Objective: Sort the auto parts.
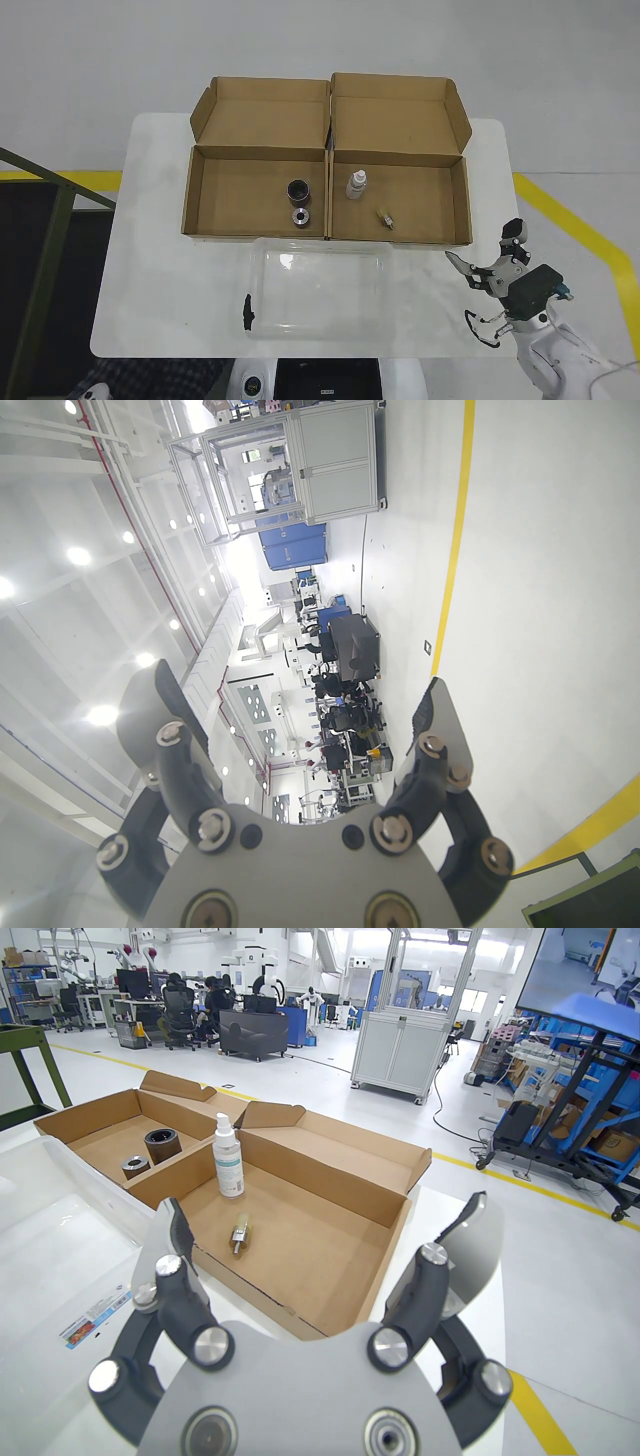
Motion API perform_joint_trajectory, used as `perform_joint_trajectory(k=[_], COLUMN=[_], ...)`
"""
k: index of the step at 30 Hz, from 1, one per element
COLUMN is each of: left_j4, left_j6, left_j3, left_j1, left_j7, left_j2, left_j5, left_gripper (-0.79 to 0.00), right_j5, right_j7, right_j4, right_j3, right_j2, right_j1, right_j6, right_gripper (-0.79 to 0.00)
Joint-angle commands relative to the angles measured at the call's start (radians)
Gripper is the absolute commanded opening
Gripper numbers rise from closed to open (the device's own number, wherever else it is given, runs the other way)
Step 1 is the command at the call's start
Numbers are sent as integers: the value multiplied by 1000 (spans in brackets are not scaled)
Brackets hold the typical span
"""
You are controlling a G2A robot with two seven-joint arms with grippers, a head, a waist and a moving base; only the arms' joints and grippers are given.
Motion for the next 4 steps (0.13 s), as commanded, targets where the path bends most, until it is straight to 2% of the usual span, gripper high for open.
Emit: perform_joint_trajectory(k=[1, 4], left_j4=[0, 0], left_j6=[0, 0], left_j3=[0, 0], left_j1=[0, 0], left_j7=[0, 0], left_j2=[0, 0], left_j5=[0, 0], left_gripper=[-1, -1], right_j5=[0, 0], right_j7=[0, 0], right_j4=[0, 0], right_j3=[0, 0], right_j2=[0, 0], right_j1=[0, 0], right_j6=[0, 0], right_gripper=[0, 0])
